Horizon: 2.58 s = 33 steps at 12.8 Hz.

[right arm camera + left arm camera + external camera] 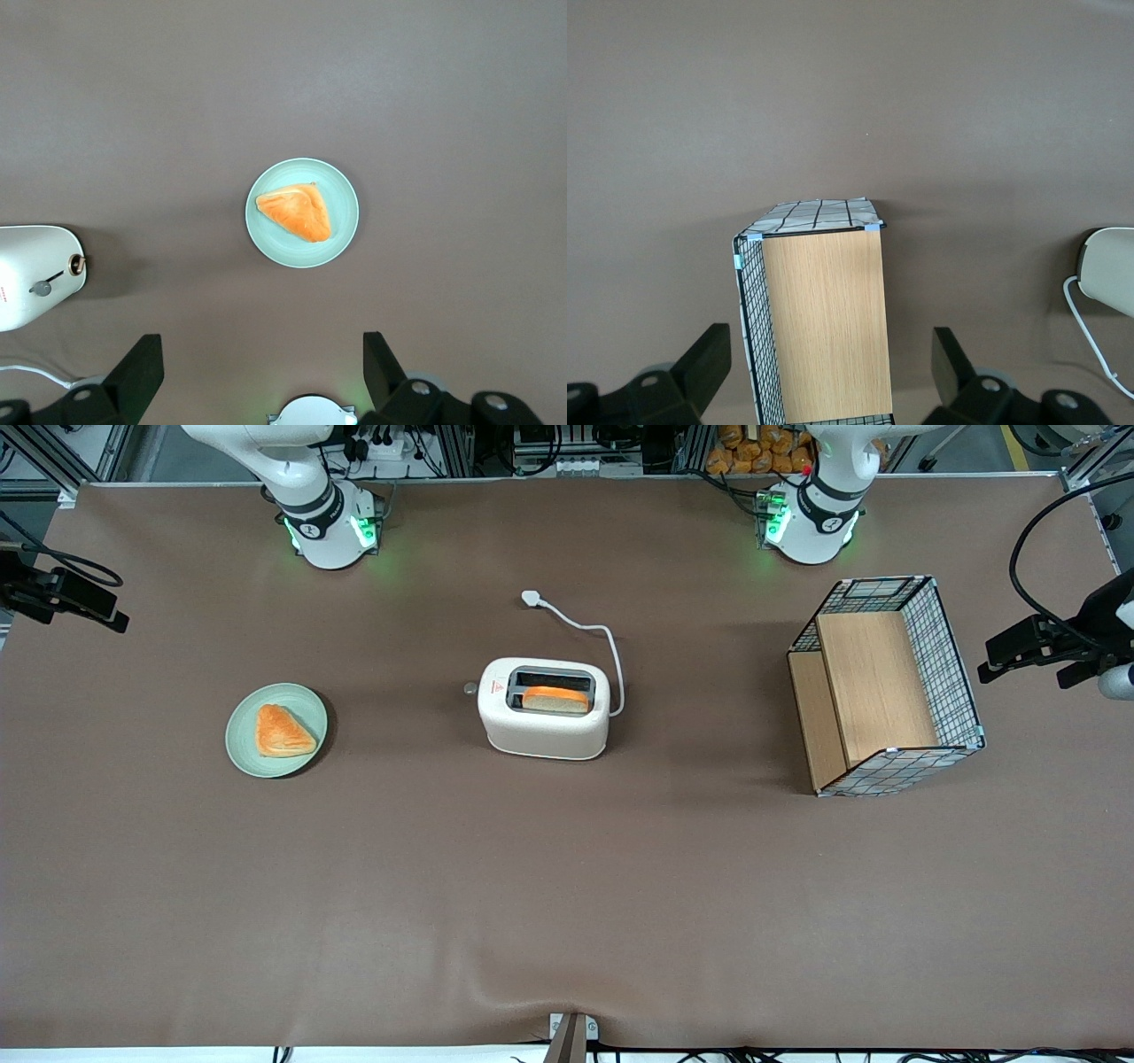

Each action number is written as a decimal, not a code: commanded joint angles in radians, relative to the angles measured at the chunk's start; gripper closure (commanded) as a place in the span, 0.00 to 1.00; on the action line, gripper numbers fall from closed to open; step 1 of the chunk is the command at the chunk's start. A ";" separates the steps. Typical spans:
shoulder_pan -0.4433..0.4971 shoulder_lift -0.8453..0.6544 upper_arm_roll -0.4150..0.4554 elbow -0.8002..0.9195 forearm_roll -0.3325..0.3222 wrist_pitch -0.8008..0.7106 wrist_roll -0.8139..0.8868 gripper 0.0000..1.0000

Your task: Press toaster button with right arm

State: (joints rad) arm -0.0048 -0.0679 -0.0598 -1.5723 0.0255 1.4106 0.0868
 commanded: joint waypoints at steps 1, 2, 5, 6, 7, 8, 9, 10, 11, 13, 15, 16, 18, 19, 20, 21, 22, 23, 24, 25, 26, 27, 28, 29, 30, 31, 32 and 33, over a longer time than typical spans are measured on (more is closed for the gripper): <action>-0.015 -0.006 0.012 0.003 -0.010 -0.007 0.007 0.00; -0.017 -0.006 0.011 0.005 -0.010 -0.010 0.005 0.00; -0.017 0.003 0.011 0.008 -0.006 -0.012 0.008 0.00; -0.012 0.010 0.012 0.006 -0.006 -0.013 0.005 0.00; -0.008 0.019 0.012 0.002 -0.004 -0.016 0.005 0.00; 0.002 0.032 0.014 -0.002 0.001 -0.024 0.005 0.00; 0.012 0.048 0.012 -0.002 0.014 -0.054 0.008 0.00; 0.017 0.056 0.012 -0.005 0.051 -0.065 0.010 0.00; 0.020 0.065 0.012 -0.020 0.097 -0.081 0.019 0.00; 0.043 0.076 0.014 -0.049 0.172 -0.082 0.021 0.00; 0.089 0.109 0.012 -0.066 0.226 -0.078 0.022 0.00; 0.103 0.134 0.012 -0.065 0.255 -0.073 0.022 0.00; 0.117 0.184 0.012 -0.066 0.333 -0.068 0.021 0.00; 0.120 0.204 0.012 -0.068 0.362 -0.067 0.021 0.00; 0.132 0.215 0.012 -0.075 0.387 -0.061 0.022 0.00; 0.135 0.218 0.012 -0.101 0.408 -0.039 0.022 0.00; 0.146 0.217 0.014 -0.132 0.436 -0.016 0.022 0.00; 0.152 0.218 0.012 -0.159 0.457 0.005 0.022 0.00; 0.166 0.220 0.012 -0.184 0.482 0.040 0.021 0.00; 0.189 0.221 0.012 -0.216 0.491 0.082 0.021 0.00; 0.215 0.236 0.014 -0.229 0.496 0.111 0.021 0.00; 0.233 0.272 0.014 -0.227 0.504 0.122 0.022 0.05; 0.238 0.301 0.012 -0.229 0.540 0.131 0.022 0.45; 0.235 0.328 0.012 -0.229 0.598 0.130 0.021 0.74; 0.233 0.351 0.012 -0.227 0.632 0.133 0.021 0.88; 0.238 0.364 0.012 -0.227 0.640 0.145 0.019 0.92; 0.244 0.365 0.014 -0.229 0.642 0.168 0.019 0.93; 0.259 0.367 0.012 -0.230 0.642 0.177 0.019 0.94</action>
State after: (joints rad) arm 0.2346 0.3031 -0.0422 -1.8046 0.6378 1.5741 0.1004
